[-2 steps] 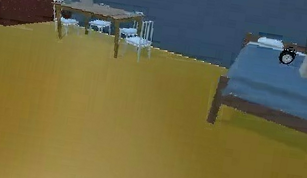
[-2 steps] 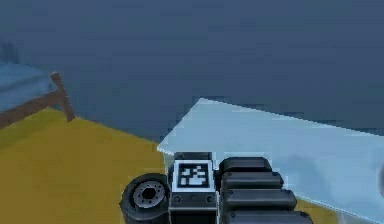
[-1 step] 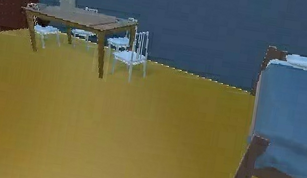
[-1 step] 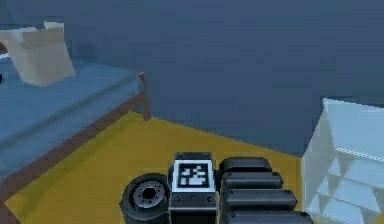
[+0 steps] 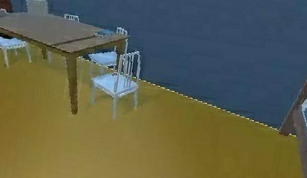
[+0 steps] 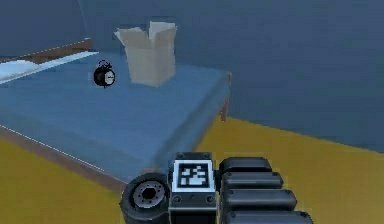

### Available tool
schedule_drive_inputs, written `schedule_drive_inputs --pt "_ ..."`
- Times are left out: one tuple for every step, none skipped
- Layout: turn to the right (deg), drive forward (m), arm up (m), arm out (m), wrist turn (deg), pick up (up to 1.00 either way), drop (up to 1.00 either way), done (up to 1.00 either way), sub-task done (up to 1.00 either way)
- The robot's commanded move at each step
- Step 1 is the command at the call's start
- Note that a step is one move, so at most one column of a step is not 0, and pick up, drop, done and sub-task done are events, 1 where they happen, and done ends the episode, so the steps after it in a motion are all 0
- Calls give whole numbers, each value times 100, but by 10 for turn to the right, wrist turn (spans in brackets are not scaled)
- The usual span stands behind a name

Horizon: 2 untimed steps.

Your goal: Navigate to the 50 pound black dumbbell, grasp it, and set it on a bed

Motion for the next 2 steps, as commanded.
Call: schedule_drive_inputs --pt "150 0 0 0 0 0 0 0 0" --pt "0 20 0 0 0 0 0 0 0"
